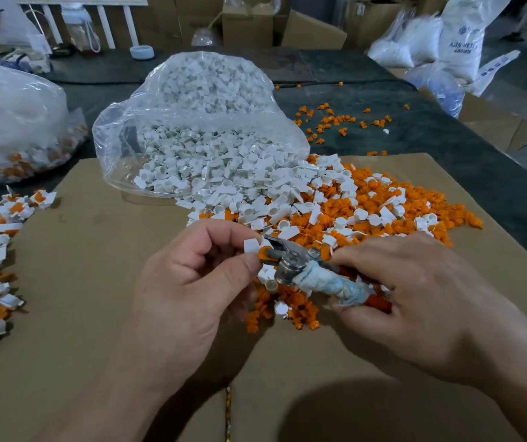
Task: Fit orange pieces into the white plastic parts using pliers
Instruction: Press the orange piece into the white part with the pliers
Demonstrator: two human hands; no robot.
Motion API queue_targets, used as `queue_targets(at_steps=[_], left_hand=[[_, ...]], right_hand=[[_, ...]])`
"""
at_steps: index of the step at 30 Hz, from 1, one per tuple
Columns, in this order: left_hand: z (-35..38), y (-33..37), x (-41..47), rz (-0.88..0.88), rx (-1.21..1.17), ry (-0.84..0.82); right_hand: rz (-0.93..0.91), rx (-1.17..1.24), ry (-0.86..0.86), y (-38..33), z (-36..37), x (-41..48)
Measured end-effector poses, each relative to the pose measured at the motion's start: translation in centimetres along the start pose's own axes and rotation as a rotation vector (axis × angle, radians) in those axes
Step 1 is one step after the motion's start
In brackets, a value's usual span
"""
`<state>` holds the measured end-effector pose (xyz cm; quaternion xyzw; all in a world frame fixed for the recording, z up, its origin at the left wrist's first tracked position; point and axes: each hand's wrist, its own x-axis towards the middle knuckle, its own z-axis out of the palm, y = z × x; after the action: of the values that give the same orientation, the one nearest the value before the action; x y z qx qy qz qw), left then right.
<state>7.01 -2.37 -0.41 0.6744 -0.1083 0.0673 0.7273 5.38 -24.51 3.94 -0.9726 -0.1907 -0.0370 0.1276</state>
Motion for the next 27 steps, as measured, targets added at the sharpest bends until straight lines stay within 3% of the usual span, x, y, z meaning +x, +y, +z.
queue_targets(at_steps=[11, 18, 23, 27], left_hand=[[0.0, -0.1, 0.0, -0.025, -0.077, -0.052], [0.3, 0.5, -0.1, -0.026, -0.133, -0.003], [0.3, 0.4, 0.0, -0.071, 0.090, 0.106], [-0.1, 0.3, -0.1, -0.147, 0.229, 0.173]], right_hand=[[-0.006, -0.034, -0.017, 0.3, 0.0, -0.1], [-0.024, -0.010, 0.108, 0.2, 0.6, -0.1], [-0.012, -0.037, 0.169, 0.6, 0.8, 0.5], [0.030, -0.103, 0.112, 1.1, 1.1, 0.8]])
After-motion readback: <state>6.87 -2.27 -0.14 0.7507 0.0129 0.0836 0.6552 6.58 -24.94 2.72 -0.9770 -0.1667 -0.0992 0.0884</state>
